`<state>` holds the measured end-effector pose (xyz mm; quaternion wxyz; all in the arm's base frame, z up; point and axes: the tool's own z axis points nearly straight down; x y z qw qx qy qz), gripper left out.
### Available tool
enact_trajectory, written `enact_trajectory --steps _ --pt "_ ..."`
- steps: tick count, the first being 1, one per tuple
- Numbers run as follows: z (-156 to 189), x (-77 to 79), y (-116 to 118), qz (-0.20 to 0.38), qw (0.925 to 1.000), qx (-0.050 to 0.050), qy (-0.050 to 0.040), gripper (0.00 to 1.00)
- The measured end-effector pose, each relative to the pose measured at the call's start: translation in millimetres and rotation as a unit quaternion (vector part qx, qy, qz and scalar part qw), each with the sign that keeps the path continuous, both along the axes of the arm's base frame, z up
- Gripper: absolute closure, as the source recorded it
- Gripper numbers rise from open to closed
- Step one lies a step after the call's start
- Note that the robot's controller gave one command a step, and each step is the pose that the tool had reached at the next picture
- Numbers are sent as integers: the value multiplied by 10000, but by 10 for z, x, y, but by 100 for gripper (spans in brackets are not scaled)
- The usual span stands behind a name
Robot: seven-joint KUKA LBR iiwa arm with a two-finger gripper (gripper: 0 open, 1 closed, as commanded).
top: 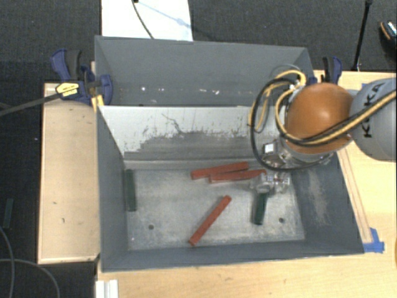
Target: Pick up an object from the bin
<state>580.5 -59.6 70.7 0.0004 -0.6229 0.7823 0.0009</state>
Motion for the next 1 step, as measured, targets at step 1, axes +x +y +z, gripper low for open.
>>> enact_trajectory --steps 1 --pt "1260 -187 105 233 9997 -8 -46 100"
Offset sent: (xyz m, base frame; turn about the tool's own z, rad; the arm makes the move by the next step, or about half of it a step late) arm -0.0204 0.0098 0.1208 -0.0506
